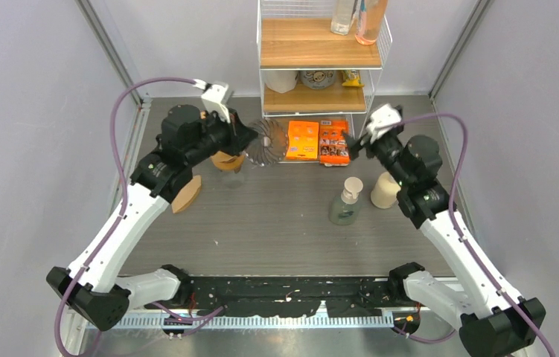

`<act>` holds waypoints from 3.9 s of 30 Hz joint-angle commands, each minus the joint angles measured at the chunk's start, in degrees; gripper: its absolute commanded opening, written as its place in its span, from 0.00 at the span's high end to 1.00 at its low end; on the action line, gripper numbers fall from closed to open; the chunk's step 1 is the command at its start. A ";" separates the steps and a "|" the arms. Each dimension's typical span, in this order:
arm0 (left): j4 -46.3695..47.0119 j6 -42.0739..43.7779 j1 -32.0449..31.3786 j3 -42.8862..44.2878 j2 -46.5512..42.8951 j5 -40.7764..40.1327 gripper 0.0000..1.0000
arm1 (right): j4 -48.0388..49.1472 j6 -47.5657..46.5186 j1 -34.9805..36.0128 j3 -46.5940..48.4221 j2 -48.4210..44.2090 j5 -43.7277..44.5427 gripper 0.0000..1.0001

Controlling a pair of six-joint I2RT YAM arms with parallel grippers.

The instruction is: Place the coffee filter in the dripper

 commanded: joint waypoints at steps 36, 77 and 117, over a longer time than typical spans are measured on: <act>28.08 -25.41 35.73 -5.92 13.33 -9.67 1.00 | -19.33 44.85 -16.48 9.18 5.07 33.73 0.05; 15.64 -27.03 37.17 6.45 37.43 -1.63 1.00 | -19.53 44.14 -16.46 8.13 5.48 31.48 0.05; -23.74 -11.12 37.09 16.73 47.87 -9.88 1.00 | -20.55 43.29 -16.47 8.68 7.84 31.37 0.04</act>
